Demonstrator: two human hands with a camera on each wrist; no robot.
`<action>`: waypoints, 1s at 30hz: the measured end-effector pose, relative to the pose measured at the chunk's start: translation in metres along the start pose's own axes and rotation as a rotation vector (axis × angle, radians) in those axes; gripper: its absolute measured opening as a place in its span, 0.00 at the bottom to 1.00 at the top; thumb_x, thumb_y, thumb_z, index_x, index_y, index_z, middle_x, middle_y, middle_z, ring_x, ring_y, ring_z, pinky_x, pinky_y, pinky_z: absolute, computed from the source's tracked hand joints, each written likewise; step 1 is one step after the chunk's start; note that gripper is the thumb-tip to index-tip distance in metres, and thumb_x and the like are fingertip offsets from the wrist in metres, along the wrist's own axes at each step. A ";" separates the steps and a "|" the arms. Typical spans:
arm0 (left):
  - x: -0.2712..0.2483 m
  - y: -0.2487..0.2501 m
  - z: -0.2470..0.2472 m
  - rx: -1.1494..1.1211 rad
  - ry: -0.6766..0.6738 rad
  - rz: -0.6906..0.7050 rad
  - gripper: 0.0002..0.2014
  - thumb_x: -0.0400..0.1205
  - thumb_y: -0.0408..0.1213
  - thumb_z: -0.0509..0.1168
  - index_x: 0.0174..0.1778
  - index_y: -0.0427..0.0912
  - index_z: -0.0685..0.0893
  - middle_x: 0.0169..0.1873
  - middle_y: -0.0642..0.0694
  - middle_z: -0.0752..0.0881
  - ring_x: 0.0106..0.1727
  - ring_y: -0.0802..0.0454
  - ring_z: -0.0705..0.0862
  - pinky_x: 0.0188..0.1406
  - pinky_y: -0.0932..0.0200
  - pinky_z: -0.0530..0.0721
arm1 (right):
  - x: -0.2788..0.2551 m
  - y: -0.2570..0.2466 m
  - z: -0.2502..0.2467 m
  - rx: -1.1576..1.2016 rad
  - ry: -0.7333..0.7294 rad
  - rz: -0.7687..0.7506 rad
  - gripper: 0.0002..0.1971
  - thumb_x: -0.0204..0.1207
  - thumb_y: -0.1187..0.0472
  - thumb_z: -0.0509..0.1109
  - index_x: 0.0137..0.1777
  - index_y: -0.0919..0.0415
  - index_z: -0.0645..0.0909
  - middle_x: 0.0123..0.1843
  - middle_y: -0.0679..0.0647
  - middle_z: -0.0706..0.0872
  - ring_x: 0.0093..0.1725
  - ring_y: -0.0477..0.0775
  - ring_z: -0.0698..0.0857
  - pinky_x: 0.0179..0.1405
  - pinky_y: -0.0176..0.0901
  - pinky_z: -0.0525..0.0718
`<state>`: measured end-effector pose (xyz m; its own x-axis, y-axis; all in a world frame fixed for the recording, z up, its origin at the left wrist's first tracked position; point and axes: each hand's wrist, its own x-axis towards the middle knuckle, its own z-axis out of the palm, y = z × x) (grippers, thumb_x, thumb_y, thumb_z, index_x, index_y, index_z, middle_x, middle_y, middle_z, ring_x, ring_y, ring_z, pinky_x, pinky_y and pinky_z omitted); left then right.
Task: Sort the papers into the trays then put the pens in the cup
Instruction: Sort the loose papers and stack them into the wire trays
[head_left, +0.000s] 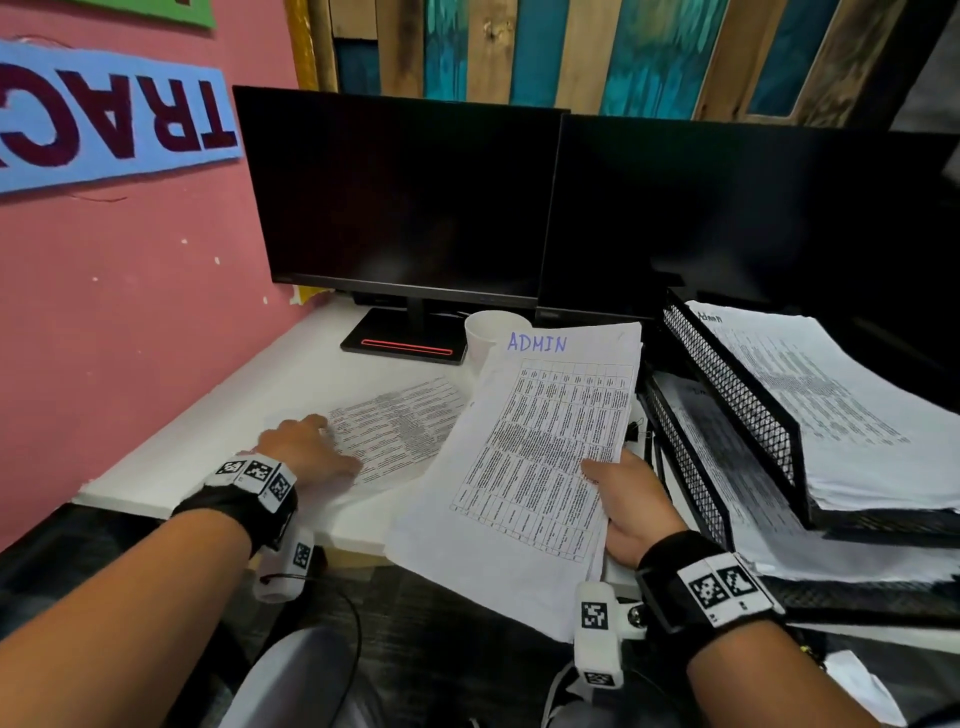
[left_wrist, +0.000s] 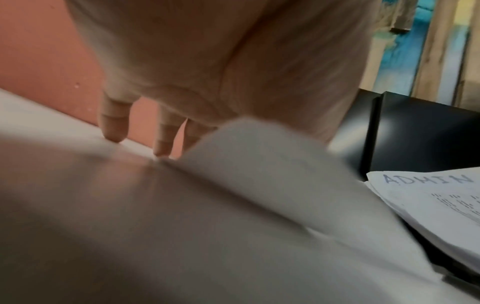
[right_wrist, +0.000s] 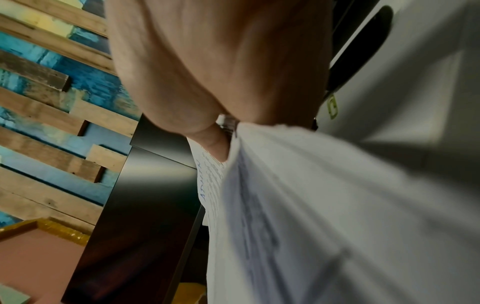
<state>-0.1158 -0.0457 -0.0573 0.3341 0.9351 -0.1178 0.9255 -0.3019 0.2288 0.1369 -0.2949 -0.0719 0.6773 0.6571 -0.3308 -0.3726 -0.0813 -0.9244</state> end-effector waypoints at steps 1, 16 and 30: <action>-0.003 0.000 -0.002 0.041 -0.006 0.009 0.35 0.71 0.60 0.74 0.75 0.57 0.79 0.65 0.50 0.86 0.61 0.45 0.87 0.60 0.50 0.88 | 0.000 -0.001 -0.001 -0.005 0.001 -0.002 0.16 0.88 0.74 0.62 0.64 0.59 0.88 0.60 0.63 0.94 0.61 0.70 0.92 0.64 0.76 0.87; 0.025 0.006 -0.021 0.028 -0.128 0.166 0.36 0.83 0.54 0.70 0.86 0.49 0.69 0.84 0.45 0.73 0.81 0.43 0.76 0.78 0.51 0.75 | -0.002 -0.004 -0.001 -0.004 0.025 -0.008 0.17 0.88 0.75 0.61 0.67 0.60 0.86 0.60 0.62 0.94 0.61 0.69 0.92 0.64 0.76 0.87; 0.050 0.011 -0.016 0.143 -0.218 0.074 0.50 0.68 0.65 0.81 0.81 0.39 0.75 0.76 0.43 0.81 0.72 0.43 0.82 0.70 0.50 0.80 | 0.001 -0.006 -0.009 -0.037 0.048 -0.008 0.18 0.88 0.74 0.61 0.67 0.58 0.87 0.60 0.61 0.95 0.60 0.69 0.93 0.64 0.76 0.87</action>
<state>-0.0916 0.0009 -0.0449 0.4181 0.8521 -0.3149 0.9077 -0.4056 0.1077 0.1454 -0.3005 -0.0684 0.7099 0.6216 -0.3310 -0.3441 -0.1039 -0.9332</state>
